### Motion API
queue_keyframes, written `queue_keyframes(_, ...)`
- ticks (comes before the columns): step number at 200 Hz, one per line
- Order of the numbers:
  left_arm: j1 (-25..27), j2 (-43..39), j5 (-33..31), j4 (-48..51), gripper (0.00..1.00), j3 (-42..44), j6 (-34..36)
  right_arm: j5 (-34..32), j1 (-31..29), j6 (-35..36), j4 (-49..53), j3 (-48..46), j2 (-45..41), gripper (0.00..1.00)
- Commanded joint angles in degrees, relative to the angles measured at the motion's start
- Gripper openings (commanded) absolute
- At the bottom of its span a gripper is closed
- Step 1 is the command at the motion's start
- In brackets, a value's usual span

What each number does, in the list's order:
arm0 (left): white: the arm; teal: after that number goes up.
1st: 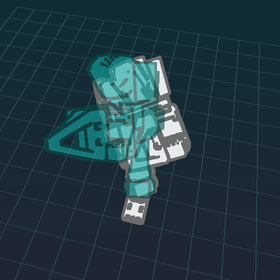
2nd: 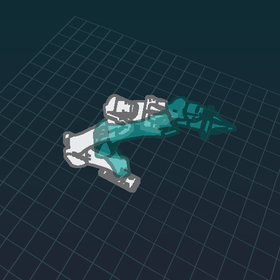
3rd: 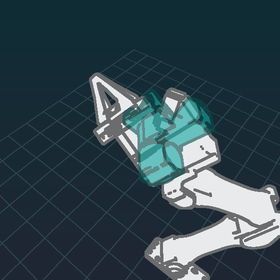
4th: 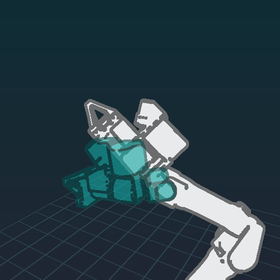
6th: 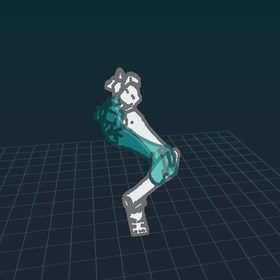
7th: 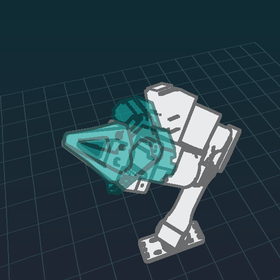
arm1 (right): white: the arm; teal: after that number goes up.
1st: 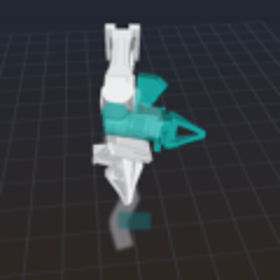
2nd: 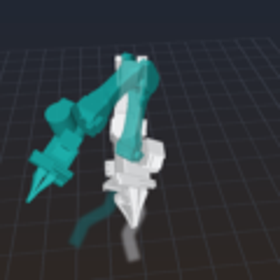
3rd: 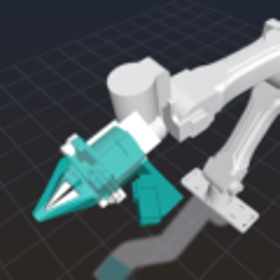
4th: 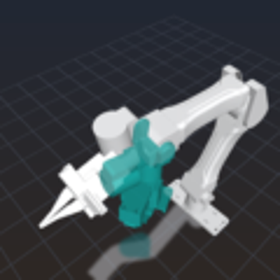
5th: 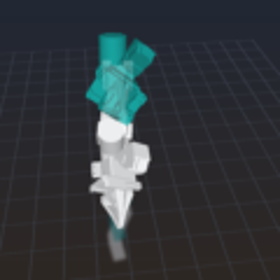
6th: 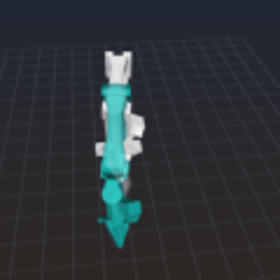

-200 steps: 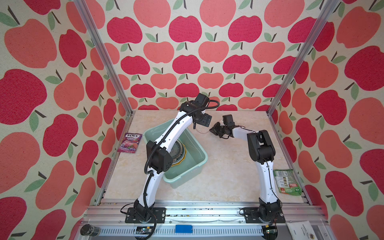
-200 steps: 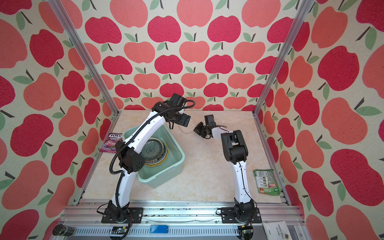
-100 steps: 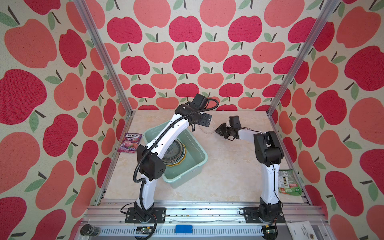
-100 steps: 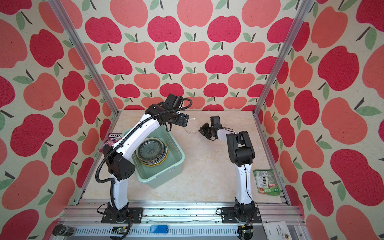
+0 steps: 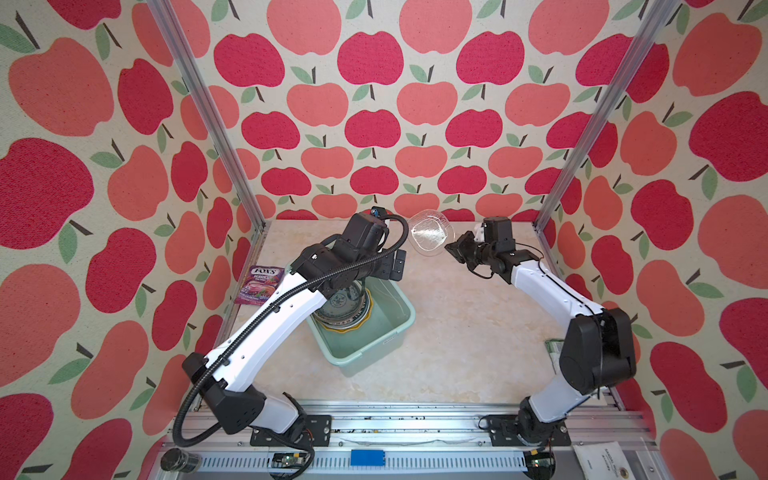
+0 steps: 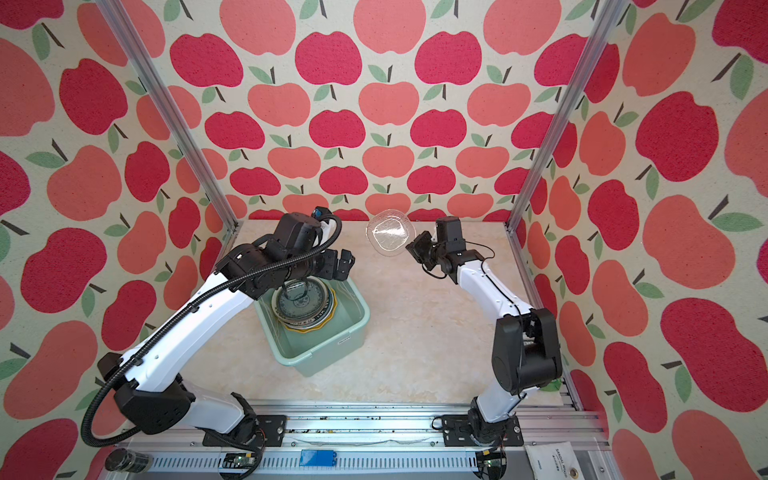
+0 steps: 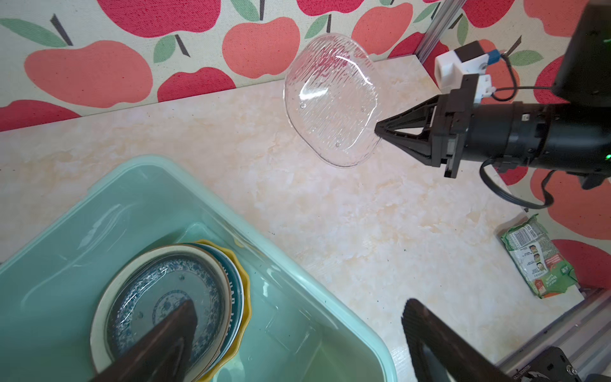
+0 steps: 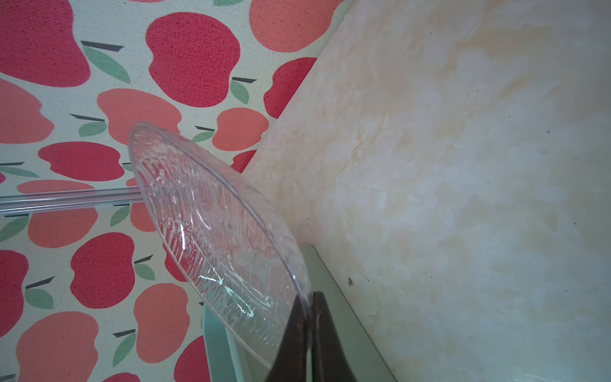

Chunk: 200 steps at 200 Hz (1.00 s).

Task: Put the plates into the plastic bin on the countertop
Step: 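Carry the clear plate over the bin with the right gripper while the left draws back, then lower the clear plate onto the stacked plates in the bin with the right gripper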

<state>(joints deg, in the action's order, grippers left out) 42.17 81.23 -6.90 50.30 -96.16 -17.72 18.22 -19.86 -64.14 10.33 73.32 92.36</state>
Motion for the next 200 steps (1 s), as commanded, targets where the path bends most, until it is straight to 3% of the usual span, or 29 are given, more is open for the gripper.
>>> queue_keyframes(1,0.0,-8.5,-2.5,-0.1,0.99,6.4,-4.0,-3.5,-2.1,3.7,11.3,1.3,-5.0,0.00)
queue_keyframes(44,-0.2,-22.1,-4.7,4.5,0.99,15.0,-5.9,-7.0,-9.6,4.3,21.2,6.8,-8.8,0.00)
queue_keyframes(84,-1.1,-30.2,-11.3,14.7,0.99,18.4,-11.5,-11.1,-18.0,2.4,23.8,14.2,-6.0,0.00)
queue_keyframes(143,-3.9,-38.0,-18.7,25.0,0.99,20.6,-15.9,-16.4,-31.1,0.1,27.6,29.2,8.3,0.00)
queue_keyframes(200,-5.8,-40.5,-25.0,27.6,0.99,22.5,-16.3,-24.1,-39.7,-2.5,37.4,43.7,21.9,0.00)
